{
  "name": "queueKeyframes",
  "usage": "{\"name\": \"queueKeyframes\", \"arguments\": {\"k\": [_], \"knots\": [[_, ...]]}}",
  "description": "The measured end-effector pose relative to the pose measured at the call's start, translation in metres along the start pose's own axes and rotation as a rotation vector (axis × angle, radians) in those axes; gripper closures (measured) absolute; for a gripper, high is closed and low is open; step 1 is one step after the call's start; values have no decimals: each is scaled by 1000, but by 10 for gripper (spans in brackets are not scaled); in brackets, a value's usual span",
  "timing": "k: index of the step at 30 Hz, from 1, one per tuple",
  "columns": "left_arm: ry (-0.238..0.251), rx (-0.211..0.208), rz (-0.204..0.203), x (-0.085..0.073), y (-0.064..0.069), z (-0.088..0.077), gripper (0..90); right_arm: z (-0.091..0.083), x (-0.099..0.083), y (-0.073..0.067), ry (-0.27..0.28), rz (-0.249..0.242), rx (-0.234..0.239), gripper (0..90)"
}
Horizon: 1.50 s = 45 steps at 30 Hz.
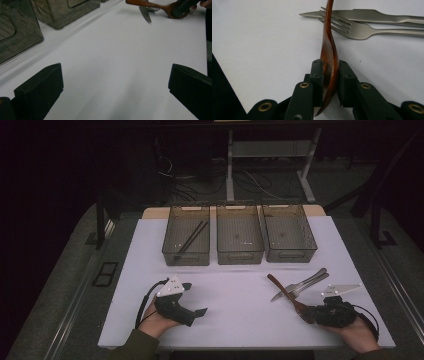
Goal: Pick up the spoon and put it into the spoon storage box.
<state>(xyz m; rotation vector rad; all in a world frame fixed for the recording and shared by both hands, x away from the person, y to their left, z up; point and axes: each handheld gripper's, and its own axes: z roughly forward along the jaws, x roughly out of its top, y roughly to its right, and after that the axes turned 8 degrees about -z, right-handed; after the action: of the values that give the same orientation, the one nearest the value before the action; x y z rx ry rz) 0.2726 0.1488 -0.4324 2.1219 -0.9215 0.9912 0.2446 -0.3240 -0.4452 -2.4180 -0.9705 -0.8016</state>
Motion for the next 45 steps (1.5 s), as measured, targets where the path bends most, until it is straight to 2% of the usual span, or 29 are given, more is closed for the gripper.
{"name": "queueKeyframes", "arguments": {"k": [4, 12, 15, 22, 27, 37, 45], "knots": [[-1, -1, 3, 0, 0, 0, 0, -1, -1, 2, 8, 14, 19, 814], [0, -1, 4, 0, 0, 0, 0, -2, -1, 2, 10, 16, 27, 818], [1, -4, 1, 0, 0, 0, 0, -3, 0, 2, 22, 1, 34, 819], [-1, -13, 4, 0, 0, 0, 0, -12, 4, 2, 83, -18, 23, 819], [3, -19, 6, -1, -1, 1, 0, -17, 8, 3, 89, -29, 5, 819], [7, -26, 9, -2, -2, 0, 0, -18, 24, 7, 105, -53, -15, 818], [-3, -21, 33, -2, -1, -1, 0, -18, 42, 12, 136, -40, -27, 819]]}}
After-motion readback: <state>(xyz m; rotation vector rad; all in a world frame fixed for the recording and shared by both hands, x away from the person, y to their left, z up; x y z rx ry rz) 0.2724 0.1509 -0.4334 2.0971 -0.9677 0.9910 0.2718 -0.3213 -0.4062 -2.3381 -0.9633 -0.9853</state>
